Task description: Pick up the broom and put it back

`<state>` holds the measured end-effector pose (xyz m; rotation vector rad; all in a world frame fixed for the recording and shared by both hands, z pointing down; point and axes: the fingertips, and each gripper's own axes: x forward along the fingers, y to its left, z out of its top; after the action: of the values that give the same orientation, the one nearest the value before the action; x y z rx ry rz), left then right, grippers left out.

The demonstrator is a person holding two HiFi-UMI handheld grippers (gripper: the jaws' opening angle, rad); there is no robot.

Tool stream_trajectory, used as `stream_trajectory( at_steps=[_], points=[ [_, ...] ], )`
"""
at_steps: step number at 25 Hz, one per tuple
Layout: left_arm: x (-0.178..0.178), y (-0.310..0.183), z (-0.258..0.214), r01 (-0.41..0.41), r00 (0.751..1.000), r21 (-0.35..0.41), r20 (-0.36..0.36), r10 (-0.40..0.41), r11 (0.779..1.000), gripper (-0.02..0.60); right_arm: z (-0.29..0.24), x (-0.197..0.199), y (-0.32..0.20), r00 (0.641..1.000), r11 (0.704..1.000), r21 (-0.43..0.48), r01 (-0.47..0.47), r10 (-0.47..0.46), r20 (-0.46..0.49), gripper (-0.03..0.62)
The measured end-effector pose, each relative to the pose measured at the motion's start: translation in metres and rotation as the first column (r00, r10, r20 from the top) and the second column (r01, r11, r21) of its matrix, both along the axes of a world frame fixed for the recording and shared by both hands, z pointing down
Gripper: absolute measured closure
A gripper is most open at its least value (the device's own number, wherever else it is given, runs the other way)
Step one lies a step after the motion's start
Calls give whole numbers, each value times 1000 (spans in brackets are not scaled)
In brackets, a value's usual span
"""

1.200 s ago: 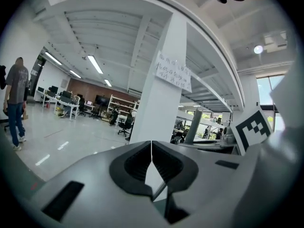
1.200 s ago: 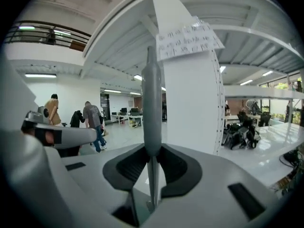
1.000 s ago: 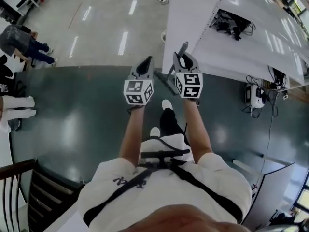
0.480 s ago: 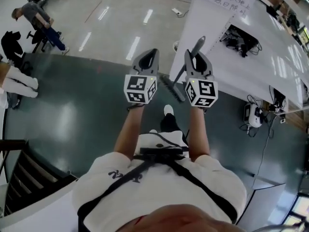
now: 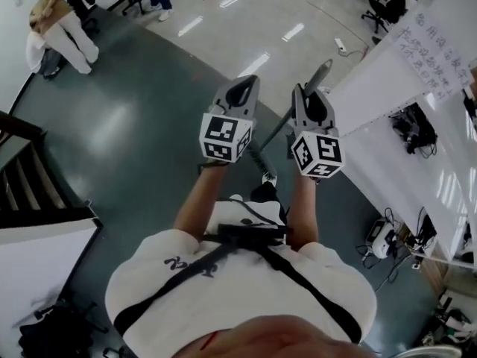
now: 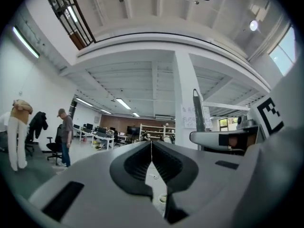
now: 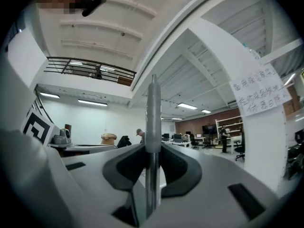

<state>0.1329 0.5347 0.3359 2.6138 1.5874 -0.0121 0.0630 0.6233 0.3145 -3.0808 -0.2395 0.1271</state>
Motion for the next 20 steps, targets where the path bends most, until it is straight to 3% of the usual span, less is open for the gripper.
stream_trajectory(
  at_steps=[4, 8, 12, 20],
  points=[
    [35, -52, 8, 164, 986, -3, 30, -164, 986, 569, 19, 56, -49, 981, 982, 18, 190, -191, 46, 494],
    [57, -102, 13, 306, 951, -5, 49, -305, 952, 569, 29, 91, -101, 933, 935, 11, 354, -354, 72, 494],
    [69, -159, 16, 475, 877, -3, 75, -474, 880, 569, 28, 121, -153, 847, 849, -12, 528, -525, 83, 494],
    [78, -234, 12, 701, 710, -5, 98, -697, 713, 569, 13, 154, -219, 672, 671, -44, 740, -736, 75, 494]
  ],
)
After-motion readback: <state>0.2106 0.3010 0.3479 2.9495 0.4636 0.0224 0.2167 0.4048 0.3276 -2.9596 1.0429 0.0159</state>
